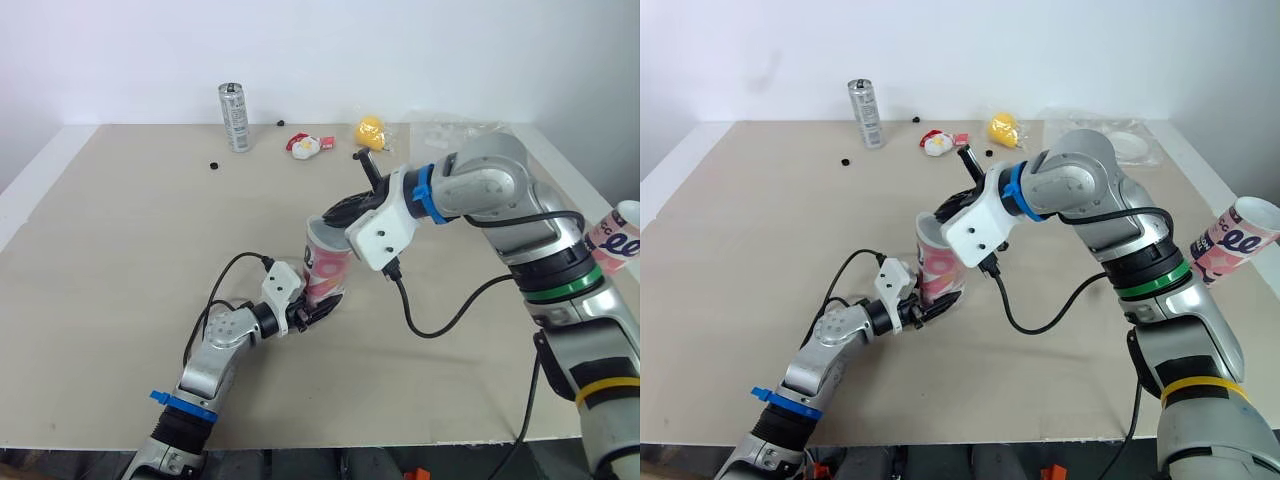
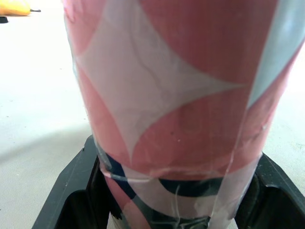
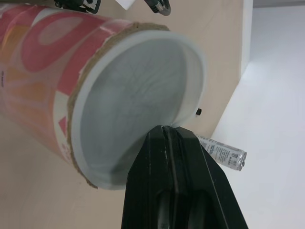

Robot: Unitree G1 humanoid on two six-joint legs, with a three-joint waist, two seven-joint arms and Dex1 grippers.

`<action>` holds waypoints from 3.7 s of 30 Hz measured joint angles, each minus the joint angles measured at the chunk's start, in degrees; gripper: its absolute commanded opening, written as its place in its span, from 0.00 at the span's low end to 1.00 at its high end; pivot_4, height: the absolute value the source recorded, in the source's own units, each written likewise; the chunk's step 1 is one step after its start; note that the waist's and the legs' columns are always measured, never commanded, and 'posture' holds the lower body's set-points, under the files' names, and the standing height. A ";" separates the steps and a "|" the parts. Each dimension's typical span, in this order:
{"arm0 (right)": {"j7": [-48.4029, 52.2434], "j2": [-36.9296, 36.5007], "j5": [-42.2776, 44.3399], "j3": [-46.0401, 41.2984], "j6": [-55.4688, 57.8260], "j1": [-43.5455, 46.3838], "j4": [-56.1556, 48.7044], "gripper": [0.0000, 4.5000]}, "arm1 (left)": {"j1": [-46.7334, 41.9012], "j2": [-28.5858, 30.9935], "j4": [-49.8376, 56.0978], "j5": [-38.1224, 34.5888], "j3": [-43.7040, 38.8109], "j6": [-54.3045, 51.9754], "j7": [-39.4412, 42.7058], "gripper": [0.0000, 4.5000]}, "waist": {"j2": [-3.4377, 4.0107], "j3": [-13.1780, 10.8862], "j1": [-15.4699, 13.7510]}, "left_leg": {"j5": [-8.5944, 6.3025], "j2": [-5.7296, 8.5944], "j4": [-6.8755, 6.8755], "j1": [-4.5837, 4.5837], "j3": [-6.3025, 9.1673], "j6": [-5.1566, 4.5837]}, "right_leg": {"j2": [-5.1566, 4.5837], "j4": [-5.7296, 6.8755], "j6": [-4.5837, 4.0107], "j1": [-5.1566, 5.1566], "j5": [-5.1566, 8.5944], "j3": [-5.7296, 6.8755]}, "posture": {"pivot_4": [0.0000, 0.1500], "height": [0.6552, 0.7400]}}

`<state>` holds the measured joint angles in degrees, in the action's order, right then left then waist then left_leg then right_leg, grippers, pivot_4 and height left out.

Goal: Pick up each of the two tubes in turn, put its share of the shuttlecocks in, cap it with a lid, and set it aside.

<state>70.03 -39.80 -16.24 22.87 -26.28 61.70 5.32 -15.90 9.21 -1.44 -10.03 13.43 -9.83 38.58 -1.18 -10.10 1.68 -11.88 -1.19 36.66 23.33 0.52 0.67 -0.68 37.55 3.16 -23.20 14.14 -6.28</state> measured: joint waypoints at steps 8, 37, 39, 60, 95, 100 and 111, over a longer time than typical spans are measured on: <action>0.46 0.27 0.85 -0.19 2.89 -0.27 -0.62 0.00 | -0.02 0.00 0.03 -0.05 -0.03 -0.05 0.24 0.59 | 0.00 0.01 -0.14 | 0.00 0.00 -0.05 0.00 -0.01 0.00 | -0.05 -0.08 -0.03 0.01 -0.02 0.06 | 1.00 1.00; 7.02 3.91 16.11 -3.68 25.34 0.39 -2.62 0.01 | 0.13 -0.03 0.43 -0.11 -0.11 -0.19 0.59 0.59 | 0.01 0.02 -0.24 | 0.00 0.05 -0.19 0.06 0.02 -0.01 | -0.20 -0.22 0.09 -0.03 -0.20 0.26 | 1.00 1.00; 7.72 3.77 16.19 -2.95 26.41 -0.82 -3.63 0.01 | 0.13 -0.03 0.43 -0.11 -0.11 -0.19 0.59 0.59 | 0.00 0.02 -0.24 | 0.00 0.03 -0.19 0.05 0.02 -0.01 | -0.19 -0.22 0.10 -0.03 -0.19 0.30 | 1.00 1.00; 8.34 2.46 13.64 -2.52 22.37 -5.98 -8.13 0.01 | 0.23 0.07 -0.22 0.04 0.11 -0.47 0.54 0.59 | -0.01 0.71 -0.24 | 0.00 0.02 -0.19 -0.04 0.10 -0.01 | -0.19 -0.25 -0.04 0.10 -0.02 0.43 | 1.00 1.00; -6.32 2.86 39.84 -18.59 53.48 -43.86 -20.76 0.99 | 3.64 29.21 15.21 -13.78 -6.71 -15.50 23.70 1.00 | -0.11 0.27 1.07 | -0.28 -0.38 -0.65 0.14 0.57 0.10 | 0.48 -0.23 -0.23 -0.12 0.38 0.63 | 1.00 1.00; -8.19 8.38 35.31 -12.95 47.25 -43.80 -12.85 0.99 | -1.41 27.61 17.23 -14.24 -3.98 -16.99 24.38 1.00 | -0.19 0.21 1.03 | -0.29 -0.34 -0.36 0.31 0.50 0.16 | 0.42 -0.23 -0.10 -0.13 0.31 0.52 | 1.00 1.00; -9.90 11.72 33.98 -11.51 45.81 -40.22 -10.57 0.99 | -1.44 27.57 17.23 -12.86 -1.74 -17.70 24.21 1.00 | -0.21 0.20 1.00 | -0.32 -0.40 -0.32 0.35 0.64 0.20 | 0.53 -0.22 -0.17 -0.14 0.32 0.61 | 1.00 1.00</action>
<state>60.13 -28.08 17.74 11.36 19.53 21.48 -5.25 -17.34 36.78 15.79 -22.89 11.70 -27.52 62.79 -1.39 -9.91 2.68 -12.20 -1.59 36.34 23.68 1.17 0.88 -0.15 37.32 2.99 -23.35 14.46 -5.66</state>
